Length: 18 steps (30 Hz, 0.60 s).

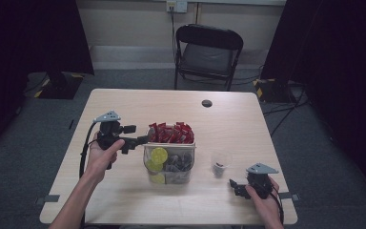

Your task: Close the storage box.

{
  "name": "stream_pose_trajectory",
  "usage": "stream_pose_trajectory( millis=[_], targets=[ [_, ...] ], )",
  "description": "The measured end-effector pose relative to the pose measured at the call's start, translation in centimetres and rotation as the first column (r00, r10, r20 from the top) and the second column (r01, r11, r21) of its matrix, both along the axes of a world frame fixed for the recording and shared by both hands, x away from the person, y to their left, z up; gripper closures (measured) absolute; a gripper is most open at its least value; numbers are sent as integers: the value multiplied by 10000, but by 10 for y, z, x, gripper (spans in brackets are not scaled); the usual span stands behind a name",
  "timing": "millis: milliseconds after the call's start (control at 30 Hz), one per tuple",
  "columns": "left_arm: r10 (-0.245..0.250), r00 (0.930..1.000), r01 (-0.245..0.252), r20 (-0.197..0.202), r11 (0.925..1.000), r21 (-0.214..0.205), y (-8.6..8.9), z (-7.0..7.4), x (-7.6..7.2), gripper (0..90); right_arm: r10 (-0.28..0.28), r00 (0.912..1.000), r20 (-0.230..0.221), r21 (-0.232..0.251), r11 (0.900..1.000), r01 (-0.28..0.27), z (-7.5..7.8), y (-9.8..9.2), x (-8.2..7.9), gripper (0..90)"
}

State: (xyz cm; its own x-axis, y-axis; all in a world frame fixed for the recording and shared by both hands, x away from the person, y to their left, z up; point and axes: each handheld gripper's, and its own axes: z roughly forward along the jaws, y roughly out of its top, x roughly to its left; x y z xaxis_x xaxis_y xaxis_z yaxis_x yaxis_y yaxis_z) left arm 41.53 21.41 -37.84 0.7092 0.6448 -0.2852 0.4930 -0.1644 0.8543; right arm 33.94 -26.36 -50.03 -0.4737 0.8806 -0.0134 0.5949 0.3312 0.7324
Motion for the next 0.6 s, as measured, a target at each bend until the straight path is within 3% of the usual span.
stream_pose_trajectory(
  millis=[600],
  targets=[
    [-201,9990,223,-410,9983,531,-2,-13,-9,169,-15,10000,-22,-9,10000,15,0,0,0,119]
  ],
)
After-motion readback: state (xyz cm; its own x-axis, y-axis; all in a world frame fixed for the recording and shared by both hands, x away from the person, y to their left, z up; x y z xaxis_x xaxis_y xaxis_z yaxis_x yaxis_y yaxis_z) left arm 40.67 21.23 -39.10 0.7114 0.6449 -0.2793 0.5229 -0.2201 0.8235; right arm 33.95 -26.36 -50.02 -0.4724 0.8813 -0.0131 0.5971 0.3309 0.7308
